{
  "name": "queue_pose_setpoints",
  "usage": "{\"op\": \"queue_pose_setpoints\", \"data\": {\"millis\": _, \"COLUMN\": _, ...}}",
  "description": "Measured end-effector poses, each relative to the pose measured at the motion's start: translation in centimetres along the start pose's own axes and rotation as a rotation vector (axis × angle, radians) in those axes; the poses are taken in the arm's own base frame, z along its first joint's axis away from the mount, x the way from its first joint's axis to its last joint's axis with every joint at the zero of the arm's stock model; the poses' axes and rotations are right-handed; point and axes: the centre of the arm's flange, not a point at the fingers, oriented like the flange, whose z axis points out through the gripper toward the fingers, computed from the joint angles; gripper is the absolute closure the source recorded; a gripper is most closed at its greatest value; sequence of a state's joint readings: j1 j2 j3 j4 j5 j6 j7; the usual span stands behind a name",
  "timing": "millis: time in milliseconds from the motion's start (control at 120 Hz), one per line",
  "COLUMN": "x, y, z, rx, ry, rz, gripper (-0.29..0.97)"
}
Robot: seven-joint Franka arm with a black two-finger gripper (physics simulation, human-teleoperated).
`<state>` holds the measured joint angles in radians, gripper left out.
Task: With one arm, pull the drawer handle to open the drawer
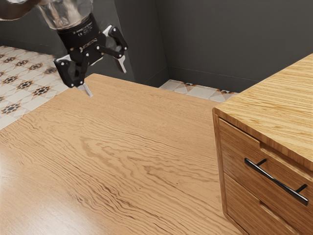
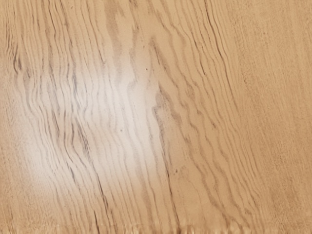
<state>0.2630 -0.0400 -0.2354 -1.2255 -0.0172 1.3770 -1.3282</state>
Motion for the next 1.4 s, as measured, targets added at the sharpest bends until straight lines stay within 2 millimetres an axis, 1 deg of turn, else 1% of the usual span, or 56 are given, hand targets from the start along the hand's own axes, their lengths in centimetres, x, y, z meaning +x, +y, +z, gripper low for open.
{"op": "queue_pose_setpoints", "data": {"millis": 75, "x": -6.6, "y": 2.1, "z": 3.5, "rx": 0.033, "ry": -0.040, "rz": 0.095, "gripper": 0.00}}
{"op": "queue_pose_setpoints", "data": {"millis": 142, "x": -12.4, "y": 3.1, "z": 5.9, "rx": 0.040, "ry": -0.078, "rz": 0.174, "gripper": 0.00}}
{"op": "queue_pose_setpoints", "data": {"millis": 192, "x": -16.1, "y": 3.1, "z": 7.0, "rx": 0.030, "ry": -0.103, "rz": 0.216, "gripper": 0.00}}
{"op": "queue_pose_setpoints", "data": {"millis": 233, "x": -18.1, "y": 2.6, "z": 6.9, "rx": 0.009, "ry": -0.114, "rz": 0.228, "gripper": 0.00}}
{"op": "queue_pose_setpoints", "data": {"millis": 250, "x": -18.3, "y": 2.2, "z": 6.8, "rx": -0.003, "ry": -0.116, "rz": 0.221, "gripper": 0.00}}
{"op": "queue_pose_setpoints", "data": {"millis": 267, "x": -18.0, "y": 1.8, "z": 6.6, "rx": -0.016, "ry": -0.117, "rz": 0.205, "gripper": 0.00}}
{"op": "queue_pose_setpoints", "data": {"millis": 325, "x": -14.7, "y": 0.5, "z": 6.1, "rx": -0.059, "ry": -0.109, "rz": 0.104, "gripper": 0.00}}
{"op": "queue_pose_setpoints", "data": {"millis": 342, "x": -14.2, "y": 0.1, "z": 6.0, "rx": -0.071, "ry": -0.106, "rz": 0.082, "gripper": 0.00}}
{"op": "queue_pose_setpoints", "data": {"millis": 367, "x": -13.8, "y": -0.6, "z": 5.8, "rx": -0.090, "ry": -0.104, "rz": 0.059, "gripper": 0.00}}
{"op": "queue_pose_setpoints", "data": {"millis": 442, "x": -14.5, "y": -1.9, "z": 5.0, "rx": -0.144, "ry": -0.108, "rz": 0.030, "gripper": 0.00}}
{"op": "queue_pose_setpoints", "data": {"millis": 483, "x": -15.0, "y": -2.0, "z": 4.8, "rx": -0.164, "ry": -0.112, "rz": 0.021, "gripper": 0.00}}
{"op": "queue_pose_setpoints", "data": {"millis": 575, "x": -15.0, "y": -2.5, "z": 4.3, "rx": -0.199, "ry": -0.113, "rz": -0.010, "gripper": 0.00}}
{"op": "queue_pose_setpoints", "data": {"millis": 658, "x": -15.5, "y": -4.2, "z": 4.6, "rx": -0.207, "ry": -0.099, "rz": -0.034, "gripper": 0.00}}
{"op": "queue_pose_setpoints", "data": {"millis": 708, "x": -16.5, "y": -5.2, "z": 4.7, "rx": -0.215, "ry": -0.090, "rz": -0.037, "gripper": 0.00}}
{"op": "queue_pose_setpoints", "data": {"millis": 817, "x": -21.3, "y": -6.0, "z": 4.8, "rx": -0.242, "ry": -0.076, "rz": 0.009, "gripper": 0.00}}
{"op": "queue_pose_setpoints", "data": {"millis": 883, "x": -23.7, "y": -6.7, "z": 5.1, "rx": -0.252, "ry": -0.071, "rz": 0.024, "gripper": 0.00}}
{"op": "queue_pose_setpoints", "data": {"millis": 1017, "x": -27.6, "y": -7.1, "z": 6.9, "rx": -0.266, "ry": -0.072, "rz": 0.043, "gripper": 0.00}}
{"op": "queue_pose_setpoints", "data": {"millis": 1050, "x": -28.6, "y": -7.3, "z": 6.9, "rx": -0.281, "ry": -0.058, "rz": 0.046, "gripper": 0.00}}
{"op": "queue_pose_setpoints", "data": {"millis": 1142, "x": -31.2, "y": -8.4, "z": 6.1, "rx": -0.332, "ry": -0.042, "rz": 0.049, "gripper": 0.00}}
{"op": "queue_pose_setpoints", "data": {"millis": 1175, "x": -32.1, "y": -8.7, "z": 6.3, "rx": -0.343, "ry": -0.034, "rz": 0.041, "gripper": 0.00}}
{"op": "queue_pose_setpoints", "data": {"millis": 1225, "x": -33.5, "y": -8.6, "z": 7.1, "rx": -0.355, "ry": -0.019, "rz": 0.020, "gripper": 0.00}}
{"op": "queue_pose_setpoints", "data": {"millis": 1250, "x": -33.9, "y": -8.4, "z": 7.7, "rx": -0.356, "ry": -0.016, "rz": 0.009, "gripper": 0.00}}
{"op": "queue_pose_setpoints", "data": {"millis": 1283, "x": -34.1, "y": -8.0, "z": 8.2, "rx": -0.358, "ry": -0.020, "rz": -0.007, "gripper": 0.00}}
{"op": "queue_pose_setpoints", "data": {"millis": 1367, "x": -33.1, "y": -6.3, "z": 9.4, "rx": -0.362, "ry": -0.039, "rz": -0.049, "gripper": 0.00}}
{"op": "queue_pose_setpoints", "data": {"millis": 1400, "x": -33.0, "y": -5.5, "z": 9.6, "rx": -0.368, "ry": -0.046, "rz": -0.057, "gripper": 0.00}}
